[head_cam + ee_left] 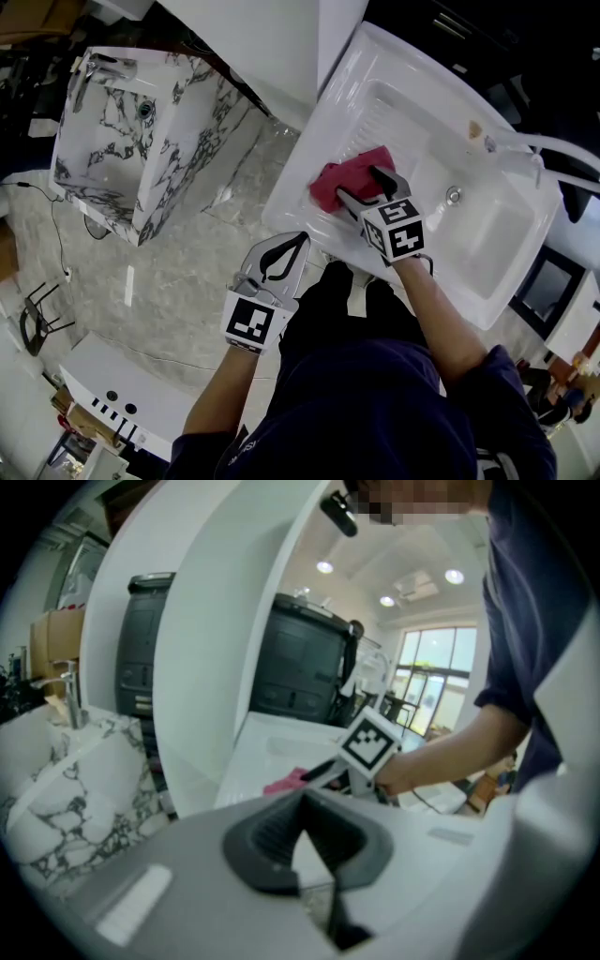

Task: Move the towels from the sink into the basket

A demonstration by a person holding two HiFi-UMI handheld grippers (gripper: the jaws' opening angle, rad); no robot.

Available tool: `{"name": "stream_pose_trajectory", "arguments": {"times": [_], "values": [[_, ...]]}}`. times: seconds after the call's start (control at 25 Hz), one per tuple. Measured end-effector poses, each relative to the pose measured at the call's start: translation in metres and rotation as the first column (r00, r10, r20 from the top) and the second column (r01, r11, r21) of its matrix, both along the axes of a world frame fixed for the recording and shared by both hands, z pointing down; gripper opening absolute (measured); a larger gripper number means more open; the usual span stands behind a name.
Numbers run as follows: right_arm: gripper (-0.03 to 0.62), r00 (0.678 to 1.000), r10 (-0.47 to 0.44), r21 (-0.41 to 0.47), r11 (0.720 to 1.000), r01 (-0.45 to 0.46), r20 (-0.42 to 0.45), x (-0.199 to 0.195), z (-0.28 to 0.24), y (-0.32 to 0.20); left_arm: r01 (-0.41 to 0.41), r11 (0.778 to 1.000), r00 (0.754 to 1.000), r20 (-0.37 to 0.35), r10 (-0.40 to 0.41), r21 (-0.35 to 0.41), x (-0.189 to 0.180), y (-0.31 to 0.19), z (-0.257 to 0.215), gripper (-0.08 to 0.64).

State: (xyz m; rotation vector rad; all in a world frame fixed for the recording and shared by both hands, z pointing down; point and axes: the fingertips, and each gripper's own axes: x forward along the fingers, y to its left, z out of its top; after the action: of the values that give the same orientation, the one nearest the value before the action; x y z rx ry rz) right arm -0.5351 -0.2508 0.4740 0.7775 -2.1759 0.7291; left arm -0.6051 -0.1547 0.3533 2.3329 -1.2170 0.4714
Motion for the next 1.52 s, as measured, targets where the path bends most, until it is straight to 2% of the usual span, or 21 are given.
{"name": "stream_pose_trajectory", "arguments": {"times": [0.16,0.36,0.64,0.84,1.12,1.52], "values": [[0.301,0.999,-0.036,0.006,0.999,0.036,0.000,-0.007,0.001,-0.002,0.009,1.000,1.000,-0.003,-0.009,0.007,-0.004,0.000,-0.001,0.003],[0.188,0.997,-0.076,0.013,0.997,0.075,0.018,-0.015,-0.003,0.005,0.010,1.000,1.000,0.000,-0.010,0.013,-0.004,0.002,-0.004,0.003],[0.129,0.994,-0.099,0.019,0.995,0.098,0.038,-0.014,-0.006,0.011,0.026,0.999,1.000,0.003,-0.026,0.022,0.003,0.012,-0.010,0.003],[0.114,0.991,-0.087,0.035,0.996,0.084,0.102,0.000,-0.023,0.020,0.002,0.999,0.999,0.039,-0.004,0.049,0.016,0.013,-0.025,0.003],[0.112,0.977,-0.030,0.108,0.994,0.007,0.211,0.058,-0.079,0.028,-0.045,0.994,0.997,0.061,0.039,0.100,0.061,0.015,-0.051,0.003],[0.112,0.950,0.046,0.192,0.975,-0.109,0.309,0.173,-0.149,0.059,-0.172,0.972,0.982,0.109,0.156,0.161,0.158,0.020,-0.087,0.003]]}}
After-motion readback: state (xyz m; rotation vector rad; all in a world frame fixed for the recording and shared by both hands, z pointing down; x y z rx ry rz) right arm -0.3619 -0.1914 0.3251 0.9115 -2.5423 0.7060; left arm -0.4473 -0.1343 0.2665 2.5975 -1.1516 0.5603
